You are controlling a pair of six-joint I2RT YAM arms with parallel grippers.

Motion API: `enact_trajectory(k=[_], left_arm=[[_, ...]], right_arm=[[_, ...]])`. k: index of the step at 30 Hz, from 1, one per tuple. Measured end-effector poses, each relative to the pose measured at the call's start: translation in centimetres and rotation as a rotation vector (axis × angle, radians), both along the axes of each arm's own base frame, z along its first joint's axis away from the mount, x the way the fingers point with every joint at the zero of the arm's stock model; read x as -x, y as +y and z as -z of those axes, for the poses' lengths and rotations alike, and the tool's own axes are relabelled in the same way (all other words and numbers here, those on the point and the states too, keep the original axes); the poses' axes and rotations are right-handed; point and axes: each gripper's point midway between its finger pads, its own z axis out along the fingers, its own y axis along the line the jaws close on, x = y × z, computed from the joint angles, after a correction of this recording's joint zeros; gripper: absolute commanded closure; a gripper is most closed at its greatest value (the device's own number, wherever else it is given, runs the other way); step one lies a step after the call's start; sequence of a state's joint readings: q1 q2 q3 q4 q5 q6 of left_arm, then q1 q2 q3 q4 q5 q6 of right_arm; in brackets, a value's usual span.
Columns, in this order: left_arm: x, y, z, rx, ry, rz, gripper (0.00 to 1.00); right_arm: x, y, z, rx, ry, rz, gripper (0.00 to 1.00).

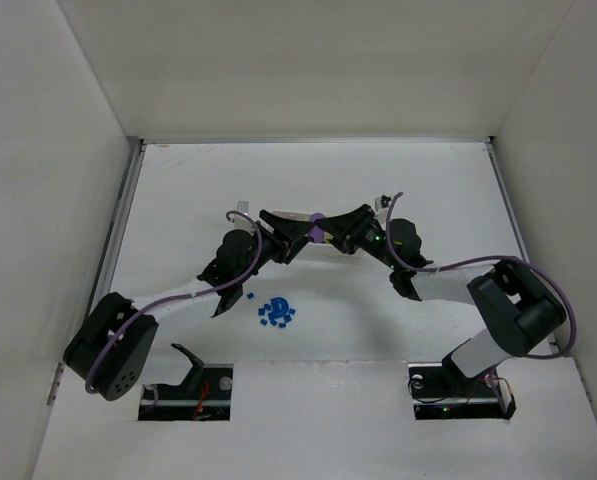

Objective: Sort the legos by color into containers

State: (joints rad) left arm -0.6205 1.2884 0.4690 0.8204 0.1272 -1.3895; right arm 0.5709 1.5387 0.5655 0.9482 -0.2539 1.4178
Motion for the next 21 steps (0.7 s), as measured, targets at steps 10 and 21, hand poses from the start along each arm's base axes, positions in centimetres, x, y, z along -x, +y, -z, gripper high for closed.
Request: enact_trajectory(k=[10,21], left_arm=[[-0.2,-0.2,0.0,0.005,-0.010,0.002,0.57],[-0.5,-0.3,0.2,0.002,-0.020,-0.005,0.72]], right_arm=[[-0.3,0.3,-0.6,-0.077,0.015,-0.005,0.68],[-0.6,1.1,0.3,-0.156,0.075,-0.018,0.64]])
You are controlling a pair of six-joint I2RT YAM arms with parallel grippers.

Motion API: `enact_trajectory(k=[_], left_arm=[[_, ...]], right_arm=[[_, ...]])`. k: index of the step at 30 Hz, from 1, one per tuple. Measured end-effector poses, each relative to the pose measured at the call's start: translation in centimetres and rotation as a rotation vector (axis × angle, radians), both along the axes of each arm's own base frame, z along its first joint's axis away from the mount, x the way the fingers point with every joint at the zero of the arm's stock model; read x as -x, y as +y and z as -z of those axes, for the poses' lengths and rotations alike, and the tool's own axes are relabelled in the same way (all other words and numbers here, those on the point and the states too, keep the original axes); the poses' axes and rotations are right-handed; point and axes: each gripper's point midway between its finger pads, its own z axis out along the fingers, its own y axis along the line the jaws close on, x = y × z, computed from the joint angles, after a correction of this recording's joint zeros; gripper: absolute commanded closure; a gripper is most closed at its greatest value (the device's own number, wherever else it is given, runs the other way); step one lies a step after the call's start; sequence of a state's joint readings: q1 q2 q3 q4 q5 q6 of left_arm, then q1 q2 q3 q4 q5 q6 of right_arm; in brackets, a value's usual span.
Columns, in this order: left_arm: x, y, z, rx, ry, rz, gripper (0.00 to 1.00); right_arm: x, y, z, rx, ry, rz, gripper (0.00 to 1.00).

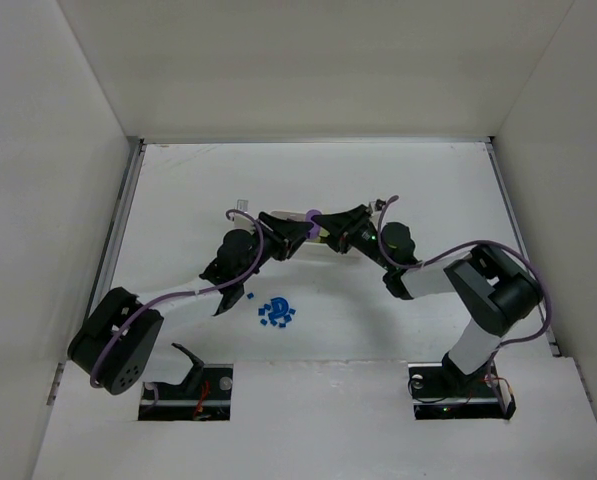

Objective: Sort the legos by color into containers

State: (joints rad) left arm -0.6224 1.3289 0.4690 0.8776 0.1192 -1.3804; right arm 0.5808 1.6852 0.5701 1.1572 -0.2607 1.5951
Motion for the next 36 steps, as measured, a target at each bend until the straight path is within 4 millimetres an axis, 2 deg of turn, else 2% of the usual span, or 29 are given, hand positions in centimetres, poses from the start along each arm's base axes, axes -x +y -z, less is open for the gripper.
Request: enact_trajectory(k=[4,6,11,16,21,29,34,36], left_arm=[[-0.2,0.1,-0.2,0.005,-0.009,-0.010,0.84],[-0.2,0.1,-0.3,0.004,-0.013,-0.011,0.87],[-0.1,0.3,-0.3,0.002,-0.023,-0.013,0.89],[0.2,1.5,-0.1,0.002,-0.026,-0.030,0.90],[0.3,2.2,0.3,-0.001,-0.022,-0.044,0.90],[0.4,2.3,0.2,0.002,-0.025,-0.046,0.90],[0.4,2.3,0.2,0.002,-0.024,-0.045,0.90],[0.4,2.4,0.1,0.004,-0.027,-0.046,0.90]], right_arm=[[-0.2,0.1,-0.3,-0.024,0.000,0.001,0.63],[-0.2,0.1,-0.3,-0.028,0.001,0.001,0.58],[0.1,0.3,-0.3,-0.026,-0.002,-0.006,0.39],[0.9,-0.2,0.4,-0.001,-0.007,-0.010,0.32],[1.2,-1.0,0.6,0.022,-0.029,0.001,0.36],[1.4,-0.9,0.4,0.032,-0.052,-0.008,0.53],[1.5,-0.9,0.3,0.028,-0.056,-0.011,0.68],[1.5,-0.9,0.2,0.024,-0.062,-0.012,0.71]])
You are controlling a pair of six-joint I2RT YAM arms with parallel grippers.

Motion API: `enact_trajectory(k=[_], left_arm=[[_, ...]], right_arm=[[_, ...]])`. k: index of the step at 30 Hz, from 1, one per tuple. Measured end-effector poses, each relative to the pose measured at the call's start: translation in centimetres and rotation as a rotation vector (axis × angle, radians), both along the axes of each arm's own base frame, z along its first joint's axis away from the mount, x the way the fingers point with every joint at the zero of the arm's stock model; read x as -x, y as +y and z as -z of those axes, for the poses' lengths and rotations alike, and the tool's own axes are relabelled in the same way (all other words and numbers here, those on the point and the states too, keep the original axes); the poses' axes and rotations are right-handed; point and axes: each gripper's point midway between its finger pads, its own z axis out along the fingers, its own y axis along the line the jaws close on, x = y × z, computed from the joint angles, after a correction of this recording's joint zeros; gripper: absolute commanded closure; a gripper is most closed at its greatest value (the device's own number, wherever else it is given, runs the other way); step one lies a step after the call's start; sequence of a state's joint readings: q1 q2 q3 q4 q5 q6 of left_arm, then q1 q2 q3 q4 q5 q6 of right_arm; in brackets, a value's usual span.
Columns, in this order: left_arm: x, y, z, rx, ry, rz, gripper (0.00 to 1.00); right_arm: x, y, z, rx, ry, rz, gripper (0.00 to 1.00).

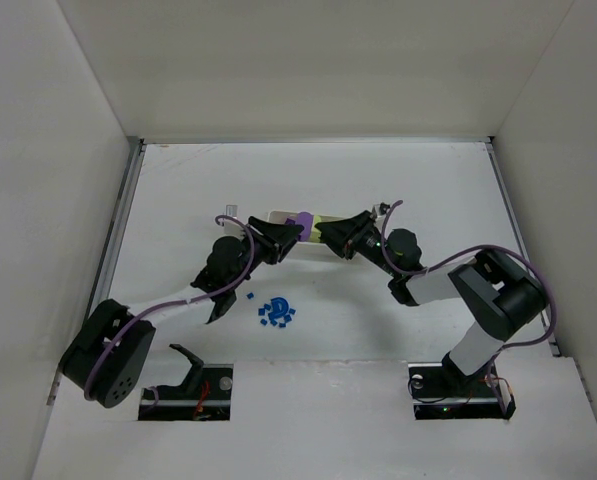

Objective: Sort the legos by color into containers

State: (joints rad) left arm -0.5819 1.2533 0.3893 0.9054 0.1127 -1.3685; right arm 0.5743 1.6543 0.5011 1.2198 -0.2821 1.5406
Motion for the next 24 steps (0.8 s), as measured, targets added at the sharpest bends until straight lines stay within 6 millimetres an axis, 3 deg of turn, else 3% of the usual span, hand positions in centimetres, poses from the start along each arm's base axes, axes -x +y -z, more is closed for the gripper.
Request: enact_trajectory(k=[8,15,24], left_arm=[[0.5,0.7,-0.3,0.011,-0.009,0.026,0.90],[-1.9,4.3,-1.1,-0.004,-0.041,-0.106,0.90],[-3.6,5.2,2.9,-0.326,0.006,-0.142,0.90]], right_arm=[[0.6,-0.2,-0.1,-0.007,-0.017,-0.030,0.71],[-0.2,-2.9,1.3,0.016,0.006,0.030,0.71],[0.0,-3.6,1.1,0.078,-0.063,0.032,0.71]])
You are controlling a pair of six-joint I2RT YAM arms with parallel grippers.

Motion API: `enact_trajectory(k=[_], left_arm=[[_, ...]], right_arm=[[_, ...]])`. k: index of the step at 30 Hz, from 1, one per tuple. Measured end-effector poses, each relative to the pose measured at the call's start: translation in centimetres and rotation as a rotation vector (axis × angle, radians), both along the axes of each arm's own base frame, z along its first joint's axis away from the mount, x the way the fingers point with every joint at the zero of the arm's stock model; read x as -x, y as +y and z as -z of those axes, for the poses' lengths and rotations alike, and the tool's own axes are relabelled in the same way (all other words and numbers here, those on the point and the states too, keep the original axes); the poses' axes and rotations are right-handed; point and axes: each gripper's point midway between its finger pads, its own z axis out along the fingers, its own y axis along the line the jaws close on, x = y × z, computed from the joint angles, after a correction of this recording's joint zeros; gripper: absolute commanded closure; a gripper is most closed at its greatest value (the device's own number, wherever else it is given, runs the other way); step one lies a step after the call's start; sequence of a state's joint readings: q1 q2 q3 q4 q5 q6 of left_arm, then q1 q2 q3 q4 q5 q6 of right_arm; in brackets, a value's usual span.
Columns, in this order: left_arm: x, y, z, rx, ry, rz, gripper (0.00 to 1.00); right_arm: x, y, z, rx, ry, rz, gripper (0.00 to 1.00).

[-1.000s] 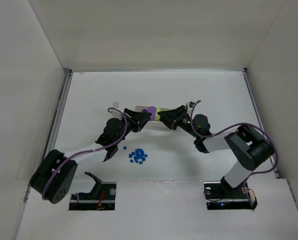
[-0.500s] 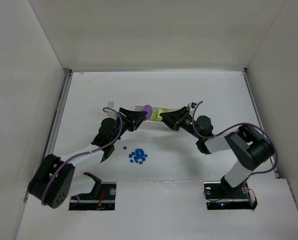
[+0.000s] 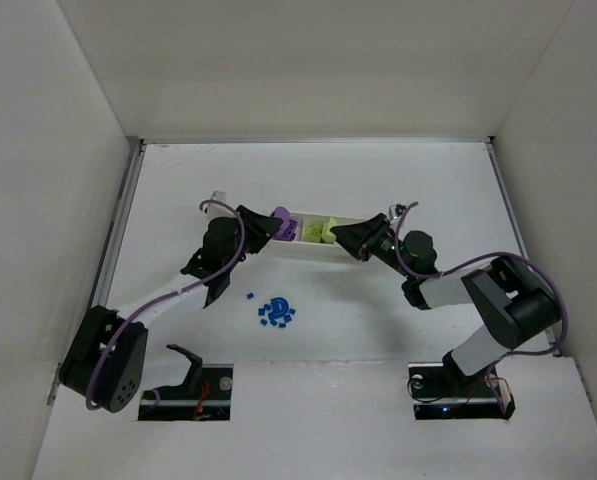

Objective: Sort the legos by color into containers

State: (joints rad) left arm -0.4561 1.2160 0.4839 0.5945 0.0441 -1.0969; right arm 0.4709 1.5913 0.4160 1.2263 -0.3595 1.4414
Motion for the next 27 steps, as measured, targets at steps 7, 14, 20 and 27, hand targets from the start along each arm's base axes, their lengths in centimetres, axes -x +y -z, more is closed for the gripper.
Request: enact_trajectory(k=[7,14,20,27], left_arm=[[-2.1,0.0,0.3,-0.293,-0.034,-0.028,0.89],[-3.4,0.4,4.1,-0.487,0.049,-0.004,0.89],[-3.5,0.8,5.8,-0.579,0.099,0.021,0.88],[-4.7,0.7,6.4,-0.640,0.097,0.029,0.76]], right_arm=[[-0.2,-0.2,2.3,0.153,0.009,0.010,0.71],[-0.4,-0.7,2.7,0.259,-0.022,0.029,0.70],[-0.4,-0.9,3.2,0.304,-0.029,0.033,0.70],[-1.1,-1.2,3.8,0.361,-0.031,0.054,0.70]])
